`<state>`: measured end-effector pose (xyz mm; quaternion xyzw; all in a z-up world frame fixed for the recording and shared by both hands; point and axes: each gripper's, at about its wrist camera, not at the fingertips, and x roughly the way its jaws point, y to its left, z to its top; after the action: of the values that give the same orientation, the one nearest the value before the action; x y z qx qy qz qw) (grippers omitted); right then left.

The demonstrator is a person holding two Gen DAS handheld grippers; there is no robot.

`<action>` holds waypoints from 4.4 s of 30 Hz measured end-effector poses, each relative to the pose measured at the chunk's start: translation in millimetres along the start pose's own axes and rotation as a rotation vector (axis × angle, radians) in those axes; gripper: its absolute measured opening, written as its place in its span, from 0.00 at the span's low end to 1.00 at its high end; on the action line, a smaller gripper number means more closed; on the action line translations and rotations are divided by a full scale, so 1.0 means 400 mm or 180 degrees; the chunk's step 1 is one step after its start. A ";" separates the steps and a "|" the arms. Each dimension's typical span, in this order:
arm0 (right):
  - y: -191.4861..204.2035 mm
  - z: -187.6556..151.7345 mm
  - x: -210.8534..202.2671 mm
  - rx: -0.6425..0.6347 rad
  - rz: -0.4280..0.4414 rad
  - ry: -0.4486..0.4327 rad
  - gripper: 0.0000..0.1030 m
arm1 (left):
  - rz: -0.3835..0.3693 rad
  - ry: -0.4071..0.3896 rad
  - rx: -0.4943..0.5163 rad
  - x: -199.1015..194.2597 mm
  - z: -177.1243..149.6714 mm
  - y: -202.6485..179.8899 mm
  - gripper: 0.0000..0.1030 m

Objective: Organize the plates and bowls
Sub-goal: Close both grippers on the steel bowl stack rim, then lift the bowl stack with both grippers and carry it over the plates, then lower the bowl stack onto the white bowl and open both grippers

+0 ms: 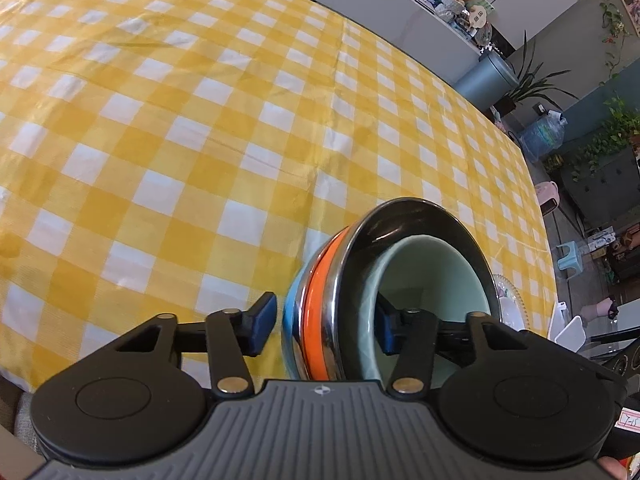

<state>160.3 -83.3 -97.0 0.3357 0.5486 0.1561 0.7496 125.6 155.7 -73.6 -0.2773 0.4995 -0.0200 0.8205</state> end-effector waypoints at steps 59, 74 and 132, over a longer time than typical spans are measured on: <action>-0.219 0.174 -0.452 0.0137 -0.0089 -0.0827 0.43 | -0.0421 0.0015 0.0645 0.082 -0.054 -0.521 0.50; -0.290 0.192 -0.352 0.0287 -0.0103 -0.0565 0.43 | -0.0253 0.0194 0.0507 0.165 -0.062 -0.467 0.50; -0.064 0.032 -0.612 -0.0937 -0.0634 -0.1622 0.84 | 0.0051 -0.1611 0.1945 -0.224 -0.264 -0.517 0.68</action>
<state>83.3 -253.5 63.8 0.1965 0.3447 0.0705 0.9152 43.7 -37.3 60.3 -0.0126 0.2547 -0.0924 0.9625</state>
